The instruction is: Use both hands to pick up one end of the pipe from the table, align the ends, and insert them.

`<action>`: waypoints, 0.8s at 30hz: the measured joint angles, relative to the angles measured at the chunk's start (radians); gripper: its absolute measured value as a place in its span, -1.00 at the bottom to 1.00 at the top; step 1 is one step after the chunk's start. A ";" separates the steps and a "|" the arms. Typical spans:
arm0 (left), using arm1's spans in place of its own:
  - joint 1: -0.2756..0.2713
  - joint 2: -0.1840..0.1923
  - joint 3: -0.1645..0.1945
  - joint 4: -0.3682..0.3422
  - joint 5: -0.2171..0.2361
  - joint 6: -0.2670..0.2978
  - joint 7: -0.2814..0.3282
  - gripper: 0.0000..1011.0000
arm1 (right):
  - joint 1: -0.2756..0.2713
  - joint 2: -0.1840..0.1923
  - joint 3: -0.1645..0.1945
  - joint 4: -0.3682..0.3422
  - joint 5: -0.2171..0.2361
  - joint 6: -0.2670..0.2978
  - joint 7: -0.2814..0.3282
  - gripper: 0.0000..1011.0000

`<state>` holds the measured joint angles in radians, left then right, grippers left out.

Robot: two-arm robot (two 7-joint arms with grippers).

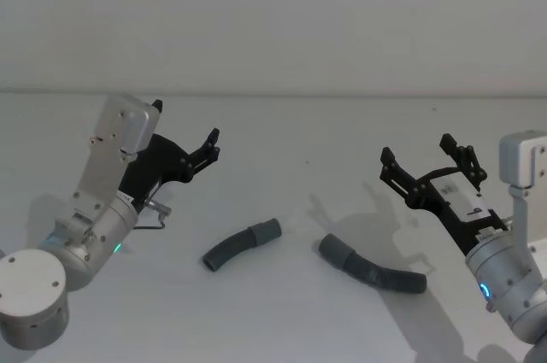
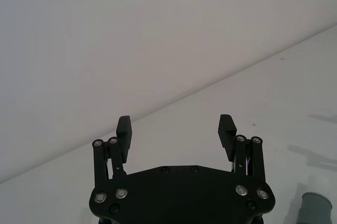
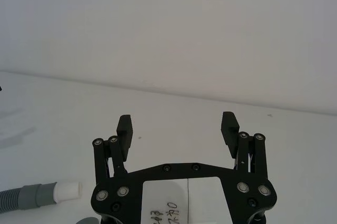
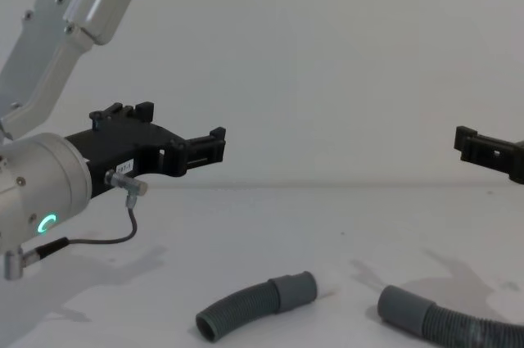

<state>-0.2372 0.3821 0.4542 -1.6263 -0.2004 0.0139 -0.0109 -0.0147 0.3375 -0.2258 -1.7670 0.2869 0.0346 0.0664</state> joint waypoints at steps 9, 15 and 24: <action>0.000 0.000 0.000 0.000 0.000 0.000 0.000 0.98 | 0.000 0.000 0.000 0.000 0.000 0.000 0.000 0.98; 0.000 0.000 0.000 0.000 0.000 0.000 0.000 0.98 | 0.000 0.000 0.000 0.000 0.000 -0.001 0.000 0.98; 0.000 0.000 0.000 0.000 0.000 0.000 0.000 0.98 | 0.000 0.000 0.000 0.000 0.000 -0.001 0.000 0.98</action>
<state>-0.2372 0.3821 0.4542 -1.6262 -0.2004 0.0139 -0.0109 -0.0146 0.3375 -0.2259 -1.7667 0.2874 0.0340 0.0668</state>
